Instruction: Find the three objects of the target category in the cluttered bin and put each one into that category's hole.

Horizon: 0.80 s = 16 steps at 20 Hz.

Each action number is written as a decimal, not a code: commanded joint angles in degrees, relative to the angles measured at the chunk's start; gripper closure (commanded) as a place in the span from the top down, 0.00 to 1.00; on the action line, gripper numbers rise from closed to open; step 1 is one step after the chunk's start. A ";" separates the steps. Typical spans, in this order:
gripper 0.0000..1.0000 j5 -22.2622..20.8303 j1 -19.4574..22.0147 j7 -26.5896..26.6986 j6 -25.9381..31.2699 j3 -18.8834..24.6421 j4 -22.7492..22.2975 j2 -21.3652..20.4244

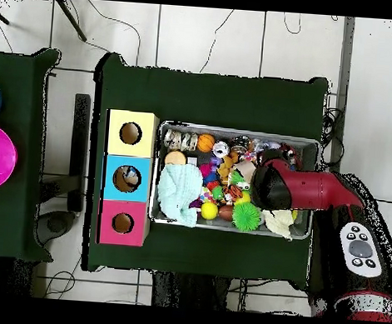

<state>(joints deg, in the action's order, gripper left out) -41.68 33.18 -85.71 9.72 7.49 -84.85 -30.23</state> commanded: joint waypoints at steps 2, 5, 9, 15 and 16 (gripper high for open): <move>1.00 -2.93 -0.01 3.44 3.75 6.15 3.57 5.88; 1.00 -2.40 0.91 4.57 4.71 7.58 2.50 5.54; 1.00 -1.08 2.39 6.55 7.53 9.56 -0.66 3.31; 1.00 1.28 2.24 5.08 11.46 9.37 -8.11 -3.34; 1.00 1.35 2.30 5.02 11.64 9.53 -8.64 -3.80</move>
<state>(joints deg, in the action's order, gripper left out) -41.52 35.05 -85.72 11.76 11.06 -84.63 -30.70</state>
